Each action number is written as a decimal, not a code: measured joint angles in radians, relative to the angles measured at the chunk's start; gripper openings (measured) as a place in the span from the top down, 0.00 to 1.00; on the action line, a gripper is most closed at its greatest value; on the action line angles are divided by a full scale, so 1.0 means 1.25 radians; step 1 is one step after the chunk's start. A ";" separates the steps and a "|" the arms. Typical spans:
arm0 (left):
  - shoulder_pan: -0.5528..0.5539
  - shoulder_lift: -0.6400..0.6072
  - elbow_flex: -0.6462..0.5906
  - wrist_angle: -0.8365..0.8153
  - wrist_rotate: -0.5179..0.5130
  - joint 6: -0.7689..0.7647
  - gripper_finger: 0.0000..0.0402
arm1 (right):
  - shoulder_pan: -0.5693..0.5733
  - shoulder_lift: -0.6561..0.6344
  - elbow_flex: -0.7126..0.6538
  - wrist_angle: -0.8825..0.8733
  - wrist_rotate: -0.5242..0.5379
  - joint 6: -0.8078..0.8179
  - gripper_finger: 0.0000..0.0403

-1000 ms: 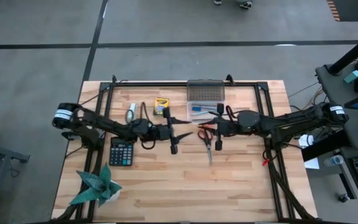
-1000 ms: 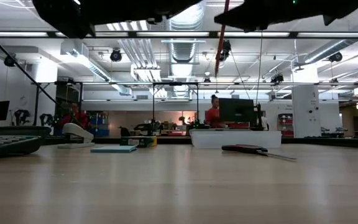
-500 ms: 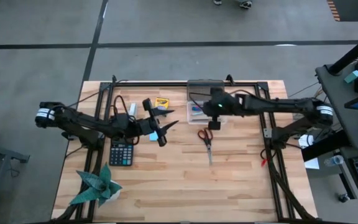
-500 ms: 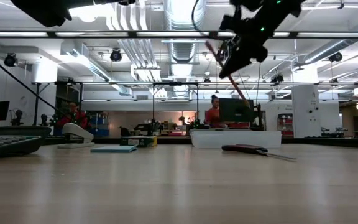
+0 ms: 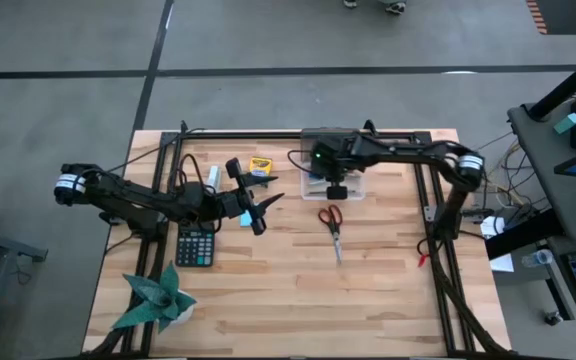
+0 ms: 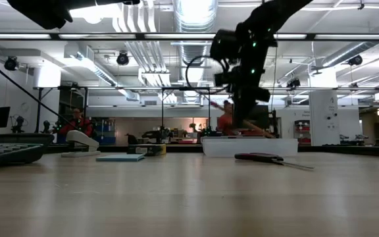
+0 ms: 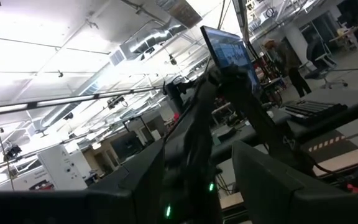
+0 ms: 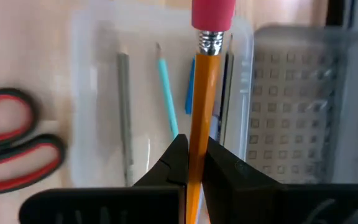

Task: Pack school essentials
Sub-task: Put the orange pencil into the transparent supply box, then put the blue sticky notes into the transparent supply box

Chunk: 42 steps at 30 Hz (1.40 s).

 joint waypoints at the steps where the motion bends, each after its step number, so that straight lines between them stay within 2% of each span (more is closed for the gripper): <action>1: 0.000 0.000 0.000 0.000 0.000 0.000 0.57 | -0.006 0.017 0.007 -0.003 0.002 -0.001 0.97; 8: 0.000 -0.001 0.000 0.000 0.000 0.000 0.57 | -0.018 0.084 0.045 -0.057 0.005 -0.003 0.96; 18: 0.000 -0.001 0.000 0.000 0.000 0.000 0.57 | -0.018 0.091 0.053 -0.070 0.036 0.005 0.80; 23: 0.000 -0.001 0.001 0.001 0.000 0.000 0.57 | -0.018 0.086 0.053 -0.071 0.048 0.038 0.75; 35: 0.000 0.000 0.001 0.000 0.000 0.000 0.57 | 0.027 -0.040 0.038 -0.073 0.040 0.104 0.78; 42: 0.000 0.000 0.001 0.000 0.000 0.000 0.57 | 0.094 -0.155 -0.047 -0.005 0.016 0.164 0.82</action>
